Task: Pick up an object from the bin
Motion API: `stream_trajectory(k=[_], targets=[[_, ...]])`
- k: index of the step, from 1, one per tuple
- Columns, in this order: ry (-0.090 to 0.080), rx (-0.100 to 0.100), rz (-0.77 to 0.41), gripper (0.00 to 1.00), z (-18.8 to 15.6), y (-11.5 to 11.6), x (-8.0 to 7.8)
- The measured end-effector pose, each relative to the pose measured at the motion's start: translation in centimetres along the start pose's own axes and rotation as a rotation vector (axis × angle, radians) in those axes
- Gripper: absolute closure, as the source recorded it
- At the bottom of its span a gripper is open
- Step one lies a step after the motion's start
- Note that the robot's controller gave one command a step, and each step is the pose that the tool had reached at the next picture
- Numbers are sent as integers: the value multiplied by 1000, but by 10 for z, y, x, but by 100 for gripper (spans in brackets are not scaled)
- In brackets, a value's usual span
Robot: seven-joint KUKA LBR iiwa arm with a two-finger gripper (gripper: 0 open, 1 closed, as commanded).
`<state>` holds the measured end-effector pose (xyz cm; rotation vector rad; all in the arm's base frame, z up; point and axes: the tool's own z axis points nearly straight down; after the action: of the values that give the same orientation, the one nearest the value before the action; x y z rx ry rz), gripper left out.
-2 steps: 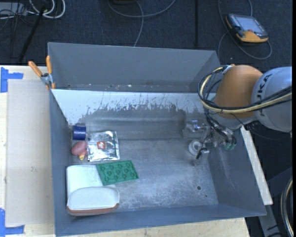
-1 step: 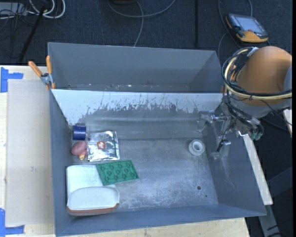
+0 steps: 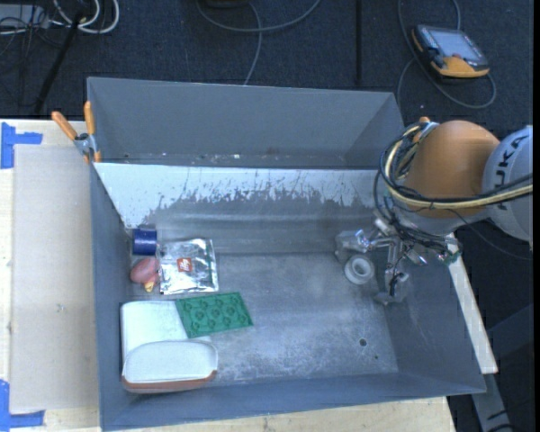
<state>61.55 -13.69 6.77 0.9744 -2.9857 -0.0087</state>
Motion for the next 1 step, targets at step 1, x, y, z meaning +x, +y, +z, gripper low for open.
stream_trajectory(k=[1], targets=[[-1, 3, 2, 100, -2, -1, 0]])
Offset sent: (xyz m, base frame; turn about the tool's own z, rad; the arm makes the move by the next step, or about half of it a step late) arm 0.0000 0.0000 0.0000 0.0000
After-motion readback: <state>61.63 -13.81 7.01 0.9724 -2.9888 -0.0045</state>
